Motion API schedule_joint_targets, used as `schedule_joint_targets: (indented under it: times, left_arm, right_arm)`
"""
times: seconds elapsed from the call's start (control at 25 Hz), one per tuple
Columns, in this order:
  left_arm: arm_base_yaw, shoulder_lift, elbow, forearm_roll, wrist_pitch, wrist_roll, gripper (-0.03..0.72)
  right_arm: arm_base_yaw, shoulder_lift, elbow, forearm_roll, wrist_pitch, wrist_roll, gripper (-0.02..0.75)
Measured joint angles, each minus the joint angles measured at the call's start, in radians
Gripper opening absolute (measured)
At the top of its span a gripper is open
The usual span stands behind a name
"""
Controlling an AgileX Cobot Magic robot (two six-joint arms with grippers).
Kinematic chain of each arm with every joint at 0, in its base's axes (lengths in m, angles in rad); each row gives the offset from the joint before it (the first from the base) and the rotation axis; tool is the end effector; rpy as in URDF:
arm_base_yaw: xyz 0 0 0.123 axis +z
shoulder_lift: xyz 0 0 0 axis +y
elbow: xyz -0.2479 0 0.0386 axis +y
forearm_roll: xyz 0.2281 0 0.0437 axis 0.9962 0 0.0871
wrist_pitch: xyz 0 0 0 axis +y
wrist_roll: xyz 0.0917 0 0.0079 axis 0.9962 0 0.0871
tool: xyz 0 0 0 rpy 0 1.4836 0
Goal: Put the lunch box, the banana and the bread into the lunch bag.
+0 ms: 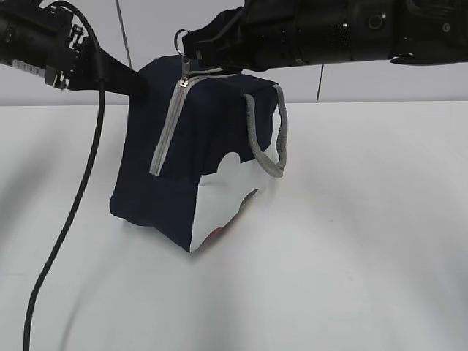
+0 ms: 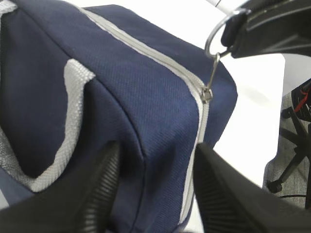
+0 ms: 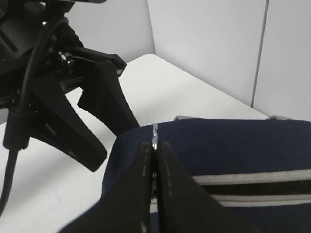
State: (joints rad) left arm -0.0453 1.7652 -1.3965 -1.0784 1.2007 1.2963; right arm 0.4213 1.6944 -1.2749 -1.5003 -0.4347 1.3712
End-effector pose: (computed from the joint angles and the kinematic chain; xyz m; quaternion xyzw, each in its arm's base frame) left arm 0.3311 -0.0907 0.2691 0.4042 0.7737 -0.3721 0.3156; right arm 0.3263 0.1885 0.2866 -0.3338 0.7228 0.2576 0.5475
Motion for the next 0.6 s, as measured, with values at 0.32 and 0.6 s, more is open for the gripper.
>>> schedule_joint_targets:
  times: [0.32,0.6]
  left_arm:
    - [-0.037,0.000,0.000,0.012,-0.008,0.000,0.304]
    - [-0.041,0.000,0.000,0.027,-0.012,-0.026,0.036]
  right_arm:
    - [0.000,0.000,0.000,-0.004,-0.012,0.008,-0.016]
    - [0.000,0.000,0.000,-0.006,-0.012,0.014,-0.016]
